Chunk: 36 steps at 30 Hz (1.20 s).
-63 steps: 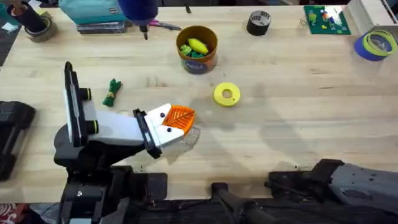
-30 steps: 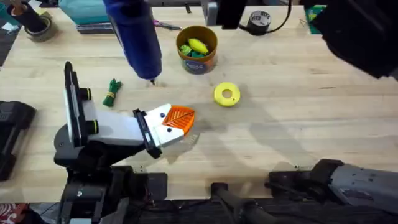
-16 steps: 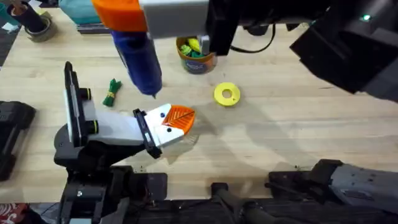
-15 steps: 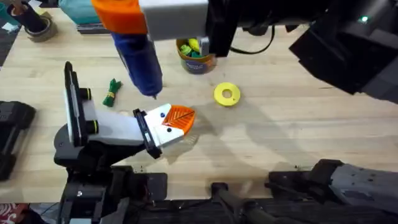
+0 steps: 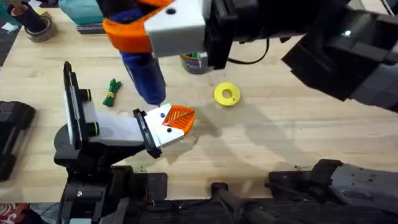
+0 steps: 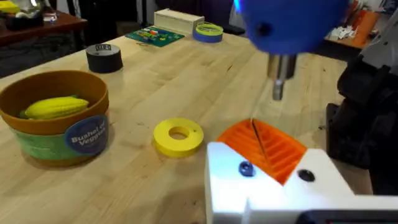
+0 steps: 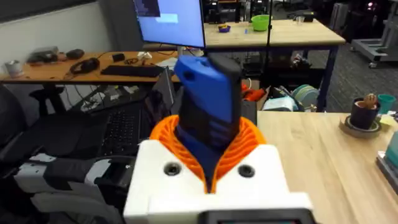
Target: Pick up the gripper from the table and insert it into the empty holder that is missing its gripper. Then pick up a screw, insert it into the mounting hole, and use the screwdriver to tighten it. Finally, clean up the table by picking up the vegetable and placing it into the bucket.
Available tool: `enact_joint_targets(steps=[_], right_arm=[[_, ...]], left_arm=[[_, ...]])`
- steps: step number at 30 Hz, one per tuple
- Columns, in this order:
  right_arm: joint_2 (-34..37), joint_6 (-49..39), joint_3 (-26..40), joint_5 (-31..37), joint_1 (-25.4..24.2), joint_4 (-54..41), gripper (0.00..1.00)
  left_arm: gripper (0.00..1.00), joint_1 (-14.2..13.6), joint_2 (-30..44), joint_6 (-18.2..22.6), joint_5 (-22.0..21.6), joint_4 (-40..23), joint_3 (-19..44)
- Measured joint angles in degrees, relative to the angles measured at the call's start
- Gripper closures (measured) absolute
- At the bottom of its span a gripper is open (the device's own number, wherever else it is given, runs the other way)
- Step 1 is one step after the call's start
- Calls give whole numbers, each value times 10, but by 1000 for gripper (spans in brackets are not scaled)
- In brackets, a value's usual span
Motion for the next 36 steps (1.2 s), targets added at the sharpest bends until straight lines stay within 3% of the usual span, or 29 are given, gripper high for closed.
enact_joint_targets(steps=[36], right_arm=[[3,-35,-55,0,7,48,977]], left_arm=[[989,0,0,2,0,0,0]])
